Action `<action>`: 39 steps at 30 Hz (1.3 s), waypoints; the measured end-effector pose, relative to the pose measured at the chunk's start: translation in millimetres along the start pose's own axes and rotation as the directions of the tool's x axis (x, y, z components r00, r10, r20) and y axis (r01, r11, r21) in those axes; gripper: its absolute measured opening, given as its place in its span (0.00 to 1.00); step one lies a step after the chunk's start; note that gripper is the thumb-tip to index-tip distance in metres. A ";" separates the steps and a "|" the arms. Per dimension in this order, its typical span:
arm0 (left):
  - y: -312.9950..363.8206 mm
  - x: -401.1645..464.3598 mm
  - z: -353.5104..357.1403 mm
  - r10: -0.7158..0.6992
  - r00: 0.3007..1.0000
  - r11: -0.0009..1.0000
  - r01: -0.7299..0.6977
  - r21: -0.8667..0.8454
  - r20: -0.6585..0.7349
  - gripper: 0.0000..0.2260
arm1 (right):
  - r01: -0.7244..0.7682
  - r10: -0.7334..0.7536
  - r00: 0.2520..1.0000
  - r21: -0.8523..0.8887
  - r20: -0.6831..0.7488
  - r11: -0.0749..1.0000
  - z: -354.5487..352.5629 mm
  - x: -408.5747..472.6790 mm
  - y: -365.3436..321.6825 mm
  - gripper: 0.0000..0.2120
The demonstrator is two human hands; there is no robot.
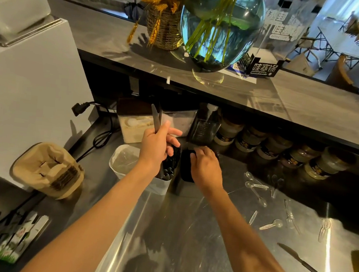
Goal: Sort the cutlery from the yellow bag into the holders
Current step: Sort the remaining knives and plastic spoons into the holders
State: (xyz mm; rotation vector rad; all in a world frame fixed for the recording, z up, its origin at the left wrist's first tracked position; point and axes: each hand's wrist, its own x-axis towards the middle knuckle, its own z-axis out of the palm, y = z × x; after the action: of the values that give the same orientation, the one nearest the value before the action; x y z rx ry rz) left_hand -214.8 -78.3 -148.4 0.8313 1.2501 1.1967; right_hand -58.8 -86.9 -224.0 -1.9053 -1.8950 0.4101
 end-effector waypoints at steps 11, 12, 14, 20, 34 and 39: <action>9.8 12.1 -25.1 0.085 0.994 0.953 -0.061 -0.297 0.067 0.12 | 0.018 0.027 0.987 -0.279 0.157 0.960 6.7 -0.8 1.0 0.29; 11.3 13.9 -29.9 0.130 0.989 0.937 -0.101 -0.334 0.067 0.12 | 0.008 0.041 0.985 -0.279 0.170 0.960 6.2 1.5 0.6 0.30; 15.9 17.8 -41.4 0.199 0.978 0.921 -0.164 -0.354 0.063 0.15 | 0.003 0.053 0.979 -0.275 0.197 0.961 4.6 4.9 0.0 0.32; -10.8 28.8 -63.2 0.271 0.962 0.953 -0.264 -0.147 0.032 0.23 | -0.037 0.070 0.989 -0.240 0.129 0.970 5.9 -4.2 -0.1 0.28; -94.0 28.6 -42.7 0.310 0.858 0.283 -0.494 0.822 0.409 0.21 | -0.084 0.134 0.982 -0.331 0.132 0.940 0.8 -12.0 4.6 0.30; -98.7 27.6 -29.9 0.276 0.911 0.238 -0.375 0.896 0.308 0.24 | -0.122 0.105 0.988 0.151 0.115 0.981 -24.6 -17.5 10.4 0.26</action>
State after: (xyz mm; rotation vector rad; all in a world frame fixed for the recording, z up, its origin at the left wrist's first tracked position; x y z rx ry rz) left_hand -226.0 -78.2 -254.5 2.1254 1.7648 0.5556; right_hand -38.2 -106.3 -209.1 -1.9253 -1.7657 0.6898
